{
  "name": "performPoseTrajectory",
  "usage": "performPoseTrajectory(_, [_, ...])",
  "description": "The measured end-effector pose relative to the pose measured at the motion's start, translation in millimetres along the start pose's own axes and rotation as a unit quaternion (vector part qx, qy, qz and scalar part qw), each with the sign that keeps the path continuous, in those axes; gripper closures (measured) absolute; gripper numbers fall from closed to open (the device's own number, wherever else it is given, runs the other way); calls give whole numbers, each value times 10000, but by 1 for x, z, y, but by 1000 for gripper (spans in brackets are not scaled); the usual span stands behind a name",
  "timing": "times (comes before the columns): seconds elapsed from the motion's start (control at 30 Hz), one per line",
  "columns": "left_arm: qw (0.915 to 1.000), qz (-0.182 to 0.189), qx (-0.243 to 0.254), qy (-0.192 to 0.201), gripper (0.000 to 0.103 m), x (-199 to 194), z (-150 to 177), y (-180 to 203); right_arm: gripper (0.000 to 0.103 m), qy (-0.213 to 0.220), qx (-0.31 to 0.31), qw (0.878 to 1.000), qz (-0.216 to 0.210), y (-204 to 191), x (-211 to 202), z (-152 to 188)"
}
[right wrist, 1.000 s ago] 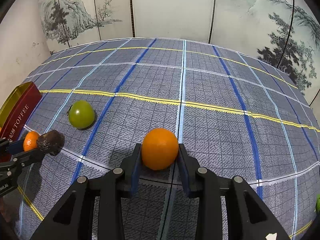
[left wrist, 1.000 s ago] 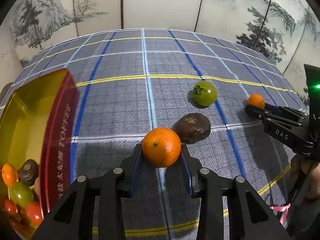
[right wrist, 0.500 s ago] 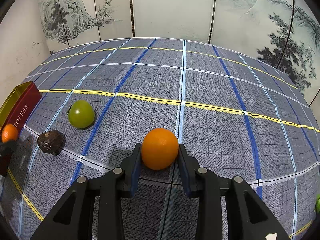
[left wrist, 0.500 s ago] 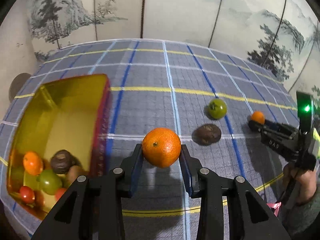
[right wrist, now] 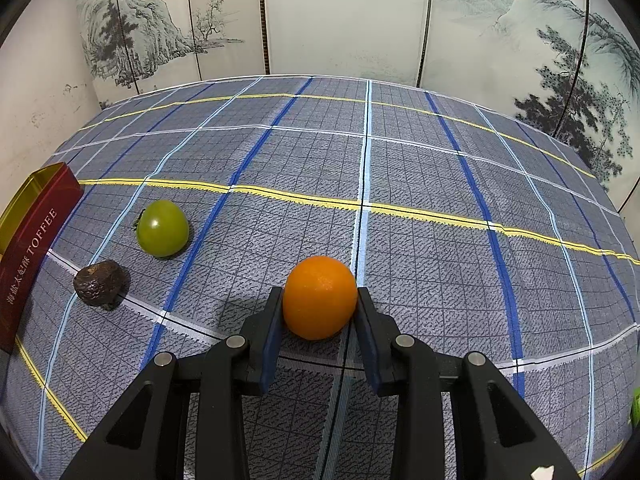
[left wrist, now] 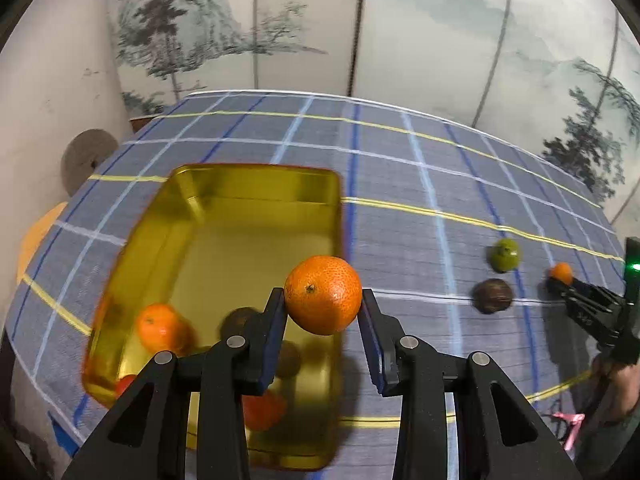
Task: Organize fruits
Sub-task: 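Lift the tangerine over the tin with the left gripper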
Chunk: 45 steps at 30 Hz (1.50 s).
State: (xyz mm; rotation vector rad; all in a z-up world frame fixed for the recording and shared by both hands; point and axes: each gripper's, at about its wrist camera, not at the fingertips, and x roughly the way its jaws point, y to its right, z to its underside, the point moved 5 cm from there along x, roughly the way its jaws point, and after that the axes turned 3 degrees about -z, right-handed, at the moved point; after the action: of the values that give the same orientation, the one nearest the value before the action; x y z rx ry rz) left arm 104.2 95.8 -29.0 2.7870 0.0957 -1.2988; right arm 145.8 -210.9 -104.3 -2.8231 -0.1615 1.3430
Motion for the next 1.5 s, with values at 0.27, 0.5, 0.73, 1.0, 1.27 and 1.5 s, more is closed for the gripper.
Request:
performPoseTrajectory(0.27, [9989, -298, -321, -177, 66, 10, 10, -40, 71, -2, -10, 10000, 13, 0, 0, 0])
performPoseTrajectory(0.5, [9976, -409, -447, -346, 66, 20, 21, -59, 71, -3, -15, 10000, 21, 0, 0, 0])
performPoseTrajectory(0.73, [9977, -395, -445, -325, 66, 20, 21, -62, 71, -4, -32, 10000, 45, 1, 0, 1])
performPoseTrajectory(1.0, [9978, -355, -438, -346, 65, 20, 21, -60, 70, -6, -35, 10000, 51, 0, 0, 1])
performPoseTrajectory(1.27, [9979, -353, -415, -361, 64, 21, 20, -57, 70, -6, -36, 10000, 54, 0, 0, 1])
performPoseTrajectory(1.5, [9975, -413, -413, -393, 57, 21, 21, -58, 70, -7, -36, 10000, 53, -1, 0, 1])
